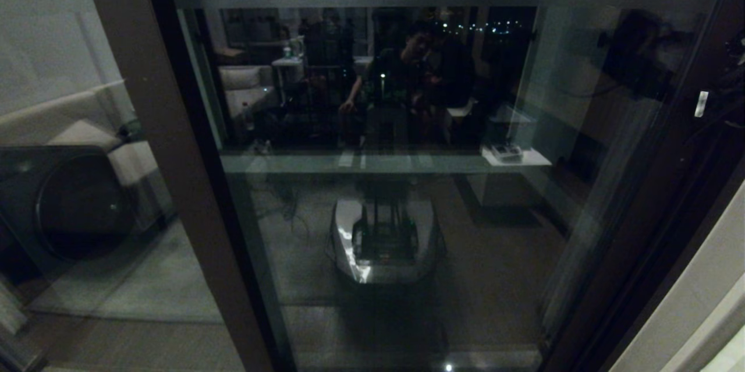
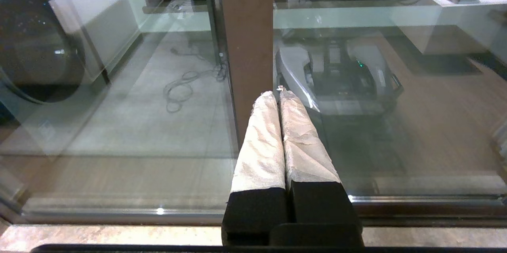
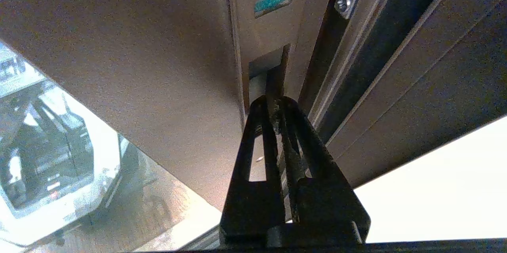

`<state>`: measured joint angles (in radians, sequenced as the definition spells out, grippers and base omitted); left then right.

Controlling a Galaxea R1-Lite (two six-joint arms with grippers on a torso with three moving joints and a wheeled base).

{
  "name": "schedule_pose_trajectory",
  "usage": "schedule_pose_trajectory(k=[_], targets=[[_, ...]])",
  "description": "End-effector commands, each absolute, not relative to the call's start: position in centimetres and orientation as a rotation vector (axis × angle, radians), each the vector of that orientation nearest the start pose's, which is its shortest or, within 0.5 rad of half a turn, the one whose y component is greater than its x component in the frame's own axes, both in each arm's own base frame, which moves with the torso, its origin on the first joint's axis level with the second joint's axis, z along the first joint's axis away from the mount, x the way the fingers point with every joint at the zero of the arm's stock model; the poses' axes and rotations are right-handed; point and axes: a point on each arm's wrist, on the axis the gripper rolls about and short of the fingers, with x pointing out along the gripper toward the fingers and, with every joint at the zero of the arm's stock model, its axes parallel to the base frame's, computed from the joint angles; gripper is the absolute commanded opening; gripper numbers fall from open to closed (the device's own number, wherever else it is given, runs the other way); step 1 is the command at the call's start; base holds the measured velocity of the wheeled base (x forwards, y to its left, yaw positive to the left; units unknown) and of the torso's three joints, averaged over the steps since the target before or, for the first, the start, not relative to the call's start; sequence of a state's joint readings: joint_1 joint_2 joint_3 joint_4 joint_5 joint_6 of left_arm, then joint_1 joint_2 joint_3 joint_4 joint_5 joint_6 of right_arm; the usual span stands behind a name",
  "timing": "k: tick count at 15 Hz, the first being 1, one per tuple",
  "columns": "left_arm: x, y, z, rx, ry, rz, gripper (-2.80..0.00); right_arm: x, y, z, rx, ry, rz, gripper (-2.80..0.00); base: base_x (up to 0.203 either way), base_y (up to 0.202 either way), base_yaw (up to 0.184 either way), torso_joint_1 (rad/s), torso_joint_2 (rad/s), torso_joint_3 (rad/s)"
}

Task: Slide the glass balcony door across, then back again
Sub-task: Close the slid door

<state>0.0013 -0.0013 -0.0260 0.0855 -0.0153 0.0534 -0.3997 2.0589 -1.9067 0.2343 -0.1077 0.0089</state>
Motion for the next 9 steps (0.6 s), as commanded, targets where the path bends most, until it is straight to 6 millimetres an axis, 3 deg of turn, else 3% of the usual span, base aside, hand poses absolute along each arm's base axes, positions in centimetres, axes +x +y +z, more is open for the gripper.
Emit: schedule_pose_trajectory(k=[1,9], targets=[[-2.51,-0.04,7.38,0.053,0.058,-0.015,-2.8,38.55,-16.92,27.29,0.068,0.39,-0.51,-2.8,0.0,0.0,0.0,0.0,0.0,0.0],[-2.51,-0.04,7.38,0.053,0.058,-0.015,-2.8,38.7,-17.56,27.19,0.07,0.385,-0.523,-2.8,0.0,0.0,0.0,0.0,0.0,0.0]])
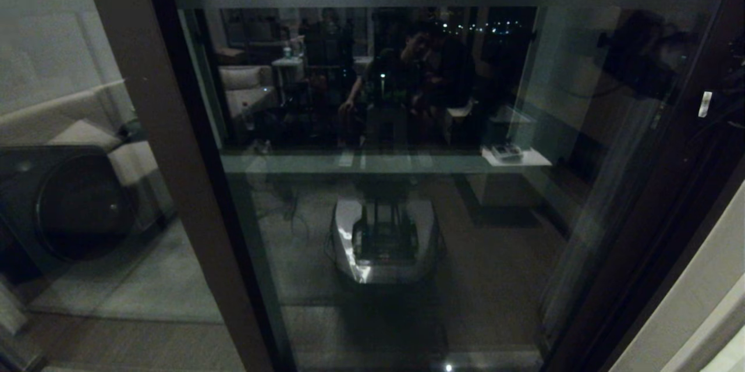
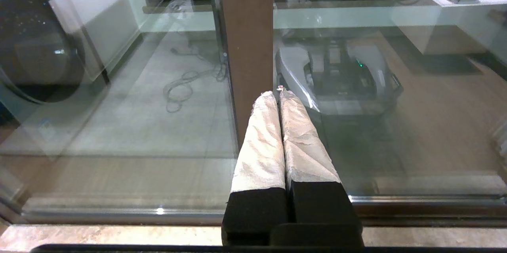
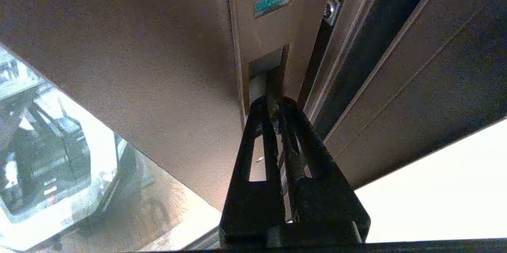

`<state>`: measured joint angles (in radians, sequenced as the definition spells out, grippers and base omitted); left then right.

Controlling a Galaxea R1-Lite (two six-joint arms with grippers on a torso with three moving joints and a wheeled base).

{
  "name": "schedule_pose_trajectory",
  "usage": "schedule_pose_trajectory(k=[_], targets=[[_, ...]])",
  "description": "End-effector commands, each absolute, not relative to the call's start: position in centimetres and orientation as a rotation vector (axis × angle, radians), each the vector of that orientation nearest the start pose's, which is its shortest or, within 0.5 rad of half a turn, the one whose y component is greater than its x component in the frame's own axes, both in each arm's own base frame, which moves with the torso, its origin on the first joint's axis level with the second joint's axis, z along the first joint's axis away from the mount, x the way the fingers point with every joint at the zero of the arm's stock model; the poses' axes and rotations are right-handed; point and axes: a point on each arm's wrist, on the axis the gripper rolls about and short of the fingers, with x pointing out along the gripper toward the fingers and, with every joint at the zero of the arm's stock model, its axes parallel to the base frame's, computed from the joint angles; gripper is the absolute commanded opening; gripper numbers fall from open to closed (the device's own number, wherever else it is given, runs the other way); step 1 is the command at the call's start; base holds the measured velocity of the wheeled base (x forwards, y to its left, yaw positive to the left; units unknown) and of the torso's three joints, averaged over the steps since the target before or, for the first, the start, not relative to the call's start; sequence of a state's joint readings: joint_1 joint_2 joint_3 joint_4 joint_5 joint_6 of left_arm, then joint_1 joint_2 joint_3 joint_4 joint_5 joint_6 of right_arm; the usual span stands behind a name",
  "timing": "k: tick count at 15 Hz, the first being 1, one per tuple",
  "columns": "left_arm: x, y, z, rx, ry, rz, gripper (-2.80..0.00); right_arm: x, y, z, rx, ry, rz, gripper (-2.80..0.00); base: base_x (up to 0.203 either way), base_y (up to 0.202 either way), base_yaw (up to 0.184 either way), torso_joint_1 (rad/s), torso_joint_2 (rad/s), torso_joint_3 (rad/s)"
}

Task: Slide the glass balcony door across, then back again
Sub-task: Close the slid door

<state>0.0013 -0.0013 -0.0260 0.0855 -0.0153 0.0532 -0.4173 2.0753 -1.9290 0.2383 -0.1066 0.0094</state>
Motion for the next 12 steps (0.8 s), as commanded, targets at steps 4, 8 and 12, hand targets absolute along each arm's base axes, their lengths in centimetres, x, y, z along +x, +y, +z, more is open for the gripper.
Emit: schedule_pose_trajectory(k=[4,8,12], targets=[[-2.51,-0.04,7.38,0.053,0.058,-0.015,-2.8,38.68,-17.98,27.31,0.07,0.378,-0.532,-2.8,0.0,0.0,0.0,0.0,0.0,0.0],[-2.51,-0.04,7.38,0.053,0.058,-0.015,-2.8,38.69,-18.13,27.23,0.07,0.379,-0.535,-2.8,0.0,0.0,0.0,0.0,0.0,0.0],[-2.51,-0.04,7.38,0.053,0.058,-0.015,-2.8,38.68,-18.27,27.21,0.071,0.379,-0.538,-2.8,0.0,0.0,0.0,0.0,0.0,0.0]])
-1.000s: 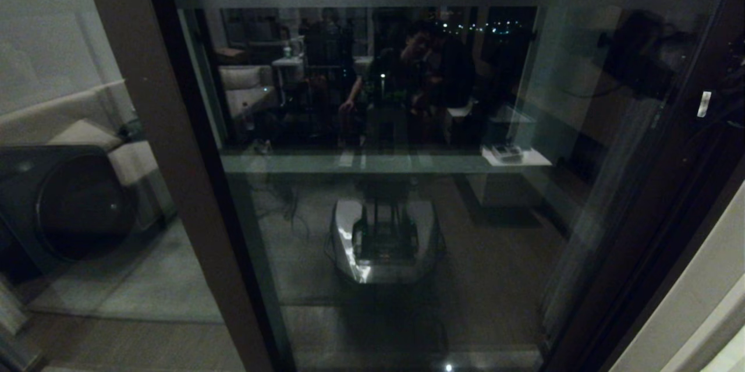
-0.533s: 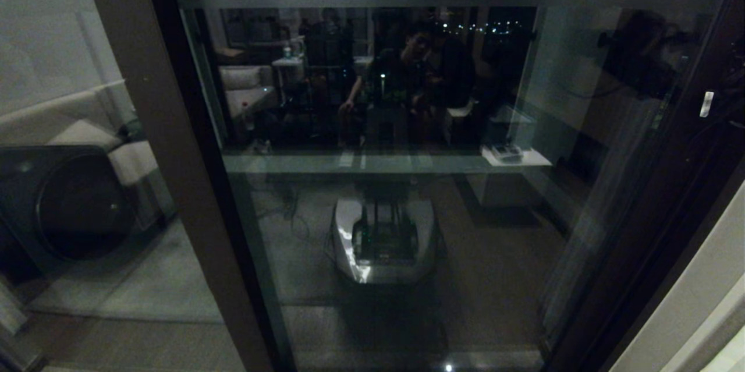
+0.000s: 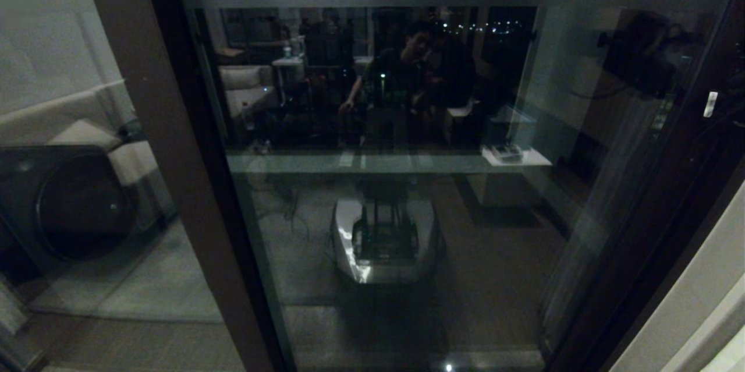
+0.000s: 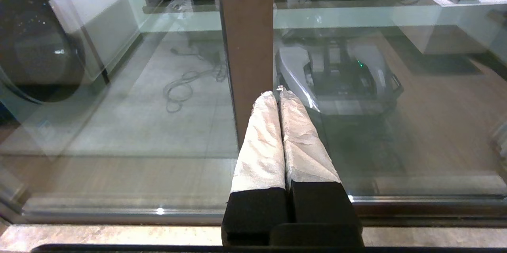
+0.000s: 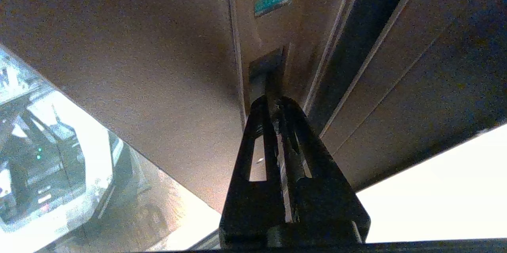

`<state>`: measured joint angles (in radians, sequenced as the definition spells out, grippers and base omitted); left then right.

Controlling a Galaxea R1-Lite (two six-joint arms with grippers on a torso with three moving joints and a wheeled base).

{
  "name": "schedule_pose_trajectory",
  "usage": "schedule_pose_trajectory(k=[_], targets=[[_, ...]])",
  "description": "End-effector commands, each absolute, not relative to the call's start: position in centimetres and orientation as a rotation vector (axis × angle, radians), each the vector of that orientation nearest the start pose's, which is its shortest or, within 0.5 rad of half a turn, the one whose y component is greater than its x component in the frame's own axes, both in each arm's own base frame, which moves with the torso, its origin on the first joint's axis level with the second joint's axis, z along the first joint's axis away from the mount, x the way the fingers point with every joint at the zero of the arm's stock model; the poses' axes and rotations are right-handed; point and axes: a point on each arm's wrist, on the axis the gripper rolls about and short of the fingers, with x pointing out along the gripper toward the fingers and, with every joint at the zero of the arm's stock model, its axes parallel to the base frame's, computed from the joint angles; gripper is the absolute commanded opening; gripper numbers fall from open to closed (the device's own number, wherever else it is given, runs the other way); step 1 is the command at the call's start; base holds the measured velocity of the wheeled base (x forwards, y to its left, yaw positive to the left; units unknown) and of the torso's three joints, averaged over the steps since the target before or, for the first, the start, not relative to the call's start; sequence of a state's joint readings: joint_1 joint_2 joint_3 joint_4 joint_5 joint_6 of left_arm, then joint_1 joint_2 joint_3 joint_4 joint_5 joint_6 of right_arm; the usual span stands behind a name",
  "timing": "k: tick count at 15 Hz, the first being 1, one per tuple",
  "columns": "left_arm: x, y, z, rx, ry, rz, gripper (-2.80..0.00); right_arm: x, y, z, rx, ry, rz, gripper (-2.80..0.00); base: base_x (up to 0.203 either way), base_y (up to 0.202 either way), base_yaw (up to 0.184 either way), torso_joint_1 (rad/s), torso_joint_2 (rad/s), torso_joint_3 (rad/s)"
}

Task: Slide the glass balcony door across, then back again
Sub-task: Close the slid door

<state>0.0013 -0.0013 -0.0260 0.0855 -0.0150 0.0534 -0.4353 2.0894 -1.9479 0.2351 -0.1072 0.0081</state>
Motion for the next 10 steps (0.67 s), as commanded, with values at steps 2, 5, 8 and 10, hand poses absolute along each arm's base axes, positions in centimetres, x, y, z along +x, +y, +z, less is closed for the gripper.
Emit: schedule_pose_trajectory(k=[2,5,8,10], targets=[[-2.51,-0.04,7.38,0.053,0.058,-0.015,-2.8,38.68,-18.27,27.21,0.071,0.379,-0.536,-2.8,0.0,0.0,0.0,0.0,0.0,0.0],[-2.51,-0.04,7.38,0.053,0.058,-0.015,-2.8,38.65,-18.33,27.21,0.071,0.379,-0.539,-2.8,0.0,0.0,0.0,0.0,0.0,0.0],[-2.51,-0.04,7.38,0.053,0.058,-0.015,-2.8,38.64,-18.4,27.16,0.072,0.38,-0.539,-2.8,0.0,0.0,0.0,0.0,0.0,0.0],[-2.51,-0.04,7.38,0.053,0.058,-0.015,-2.8,38.6,-18.52,27.14,0.072,0.381,-0.542,-2.8,0.0,0.0,0.0,0.0,0.0,0.0]])
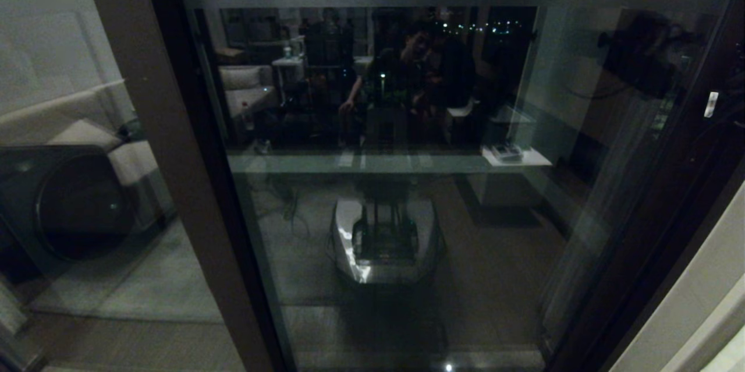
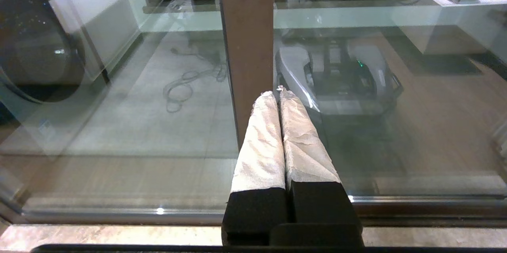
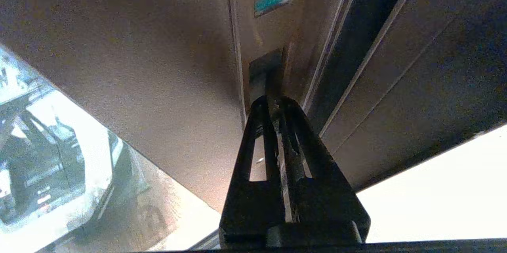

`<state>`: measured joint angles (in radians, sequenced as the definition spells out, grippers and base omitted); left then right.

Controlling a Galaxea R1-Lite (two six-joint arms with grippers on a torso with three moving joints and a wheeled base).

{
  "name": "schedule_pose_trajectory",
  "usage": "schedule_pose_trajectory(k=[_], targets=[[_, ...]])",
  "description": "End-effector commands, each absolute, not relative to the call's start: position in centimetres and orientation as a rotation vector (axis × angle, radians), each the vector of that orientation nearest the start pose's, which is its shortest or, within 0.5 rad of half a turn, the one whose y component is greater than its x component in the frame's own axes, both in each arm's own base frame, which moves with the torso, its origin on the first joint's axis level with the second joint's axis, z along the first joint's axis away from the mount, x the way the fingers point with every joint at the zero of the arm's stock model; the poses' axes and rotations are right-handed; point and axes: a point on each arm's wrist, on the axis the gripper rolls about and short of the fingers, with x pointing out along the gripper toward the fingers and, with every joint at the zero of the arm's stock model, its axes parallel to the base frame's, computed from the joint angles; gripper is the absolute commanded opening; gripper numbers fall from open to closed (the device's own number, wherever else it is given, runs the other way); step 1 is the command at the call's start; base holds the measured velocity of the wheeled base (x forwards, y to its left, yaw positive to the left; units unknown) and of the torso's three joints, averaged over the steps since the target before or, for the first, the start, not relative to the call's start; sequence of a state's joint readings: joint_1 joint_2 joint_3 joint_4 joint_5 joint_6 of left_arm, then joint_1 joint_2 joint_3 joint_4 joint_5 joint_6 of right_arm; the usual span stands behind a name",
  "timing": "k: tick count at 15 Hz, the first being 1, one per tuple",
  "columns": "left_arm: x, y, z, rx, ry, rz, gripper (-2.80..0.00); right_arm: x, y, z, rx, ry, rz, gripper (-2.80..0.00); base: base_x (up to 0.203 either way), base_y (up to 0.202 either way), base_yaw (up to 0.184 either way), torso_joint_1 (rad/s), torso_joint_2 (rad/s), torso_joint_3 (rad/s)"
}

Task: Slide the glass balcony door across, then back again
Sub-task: Close the slid door

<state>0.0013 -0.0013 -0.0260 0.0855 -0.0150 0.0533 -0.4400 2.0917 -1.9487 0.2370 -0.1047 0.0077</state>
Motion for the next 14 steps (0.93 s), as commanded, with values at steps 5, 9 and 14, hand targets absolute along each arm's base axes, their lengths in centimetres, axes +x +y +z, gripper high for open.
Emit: schedule_pose_trajectory(k=[5,9,14], targets=[[-2.51,-0.04,7.38,0.053,0.058,-0.015,-2.8,38.83,-18.77,27.14,0.07,0.373,-0.545,-2.8,0.0,0.0,0.0,0.0,0.0,0.0],[-2.51,-0.04,7.38,0.053,0.058,-0.015,-2.8,38.83,-18.99,27.04,0.071,0.373,-0.55,-2.8,0.0,0.0,0.0,0.0,0.0,0.0],[-2.51,-0.04,7.38,0.053,0.058,-0.015,-2.8,38.83,-19.14,27.03,0.071,0.369,-0.553,-2.8,0.0,0.0,0.0,0.0,0.0,0.0]])
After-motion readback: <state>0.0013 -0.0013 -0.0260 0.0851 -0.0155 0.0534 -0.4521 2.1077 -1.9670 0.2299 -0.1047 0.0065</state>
